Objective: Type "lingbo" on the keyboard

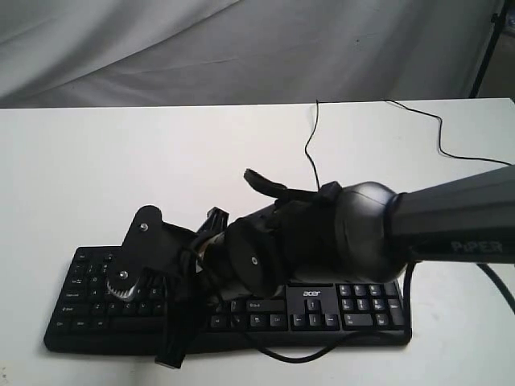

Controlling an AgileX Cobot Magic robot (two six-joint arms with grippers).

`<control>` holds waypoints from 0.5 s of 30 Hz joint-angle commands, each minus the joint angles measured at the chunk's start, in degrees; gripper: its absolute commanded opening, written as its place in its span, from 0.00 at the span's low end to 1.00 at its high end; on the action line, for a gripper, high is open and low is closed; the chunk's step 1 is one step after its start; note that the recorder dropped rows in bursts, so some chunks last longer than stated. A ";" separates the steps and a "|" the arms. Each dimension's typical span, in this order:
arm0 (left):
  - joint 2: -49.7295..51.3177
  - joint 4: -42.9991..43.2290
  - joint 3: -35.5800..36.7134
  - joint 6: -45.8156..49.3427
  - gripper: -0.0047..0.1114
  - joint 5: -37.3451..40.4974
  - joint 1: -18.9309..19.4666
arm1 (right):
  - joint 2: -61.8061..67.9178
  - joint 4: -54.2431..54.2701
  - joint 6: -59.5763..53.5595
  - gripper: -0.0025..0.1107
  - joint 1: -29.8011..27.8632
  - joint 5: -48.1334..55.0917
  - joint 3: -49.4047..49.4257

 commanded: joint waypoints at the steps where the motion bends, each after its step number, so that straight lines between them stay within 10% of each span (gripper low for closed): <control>1: 0.18 -0.03 0.29 -0.16 0.05 -0.25 -0.22 | 1.28 -0.02 0.09 0.02 0.22 -2.48 0.04; 15: 0.18 -0.03 0.29 -0.16 0.05 -0.25 -0.22 | 1.75 -0.02 -0.06 0.02 0.22 -2.58 0.04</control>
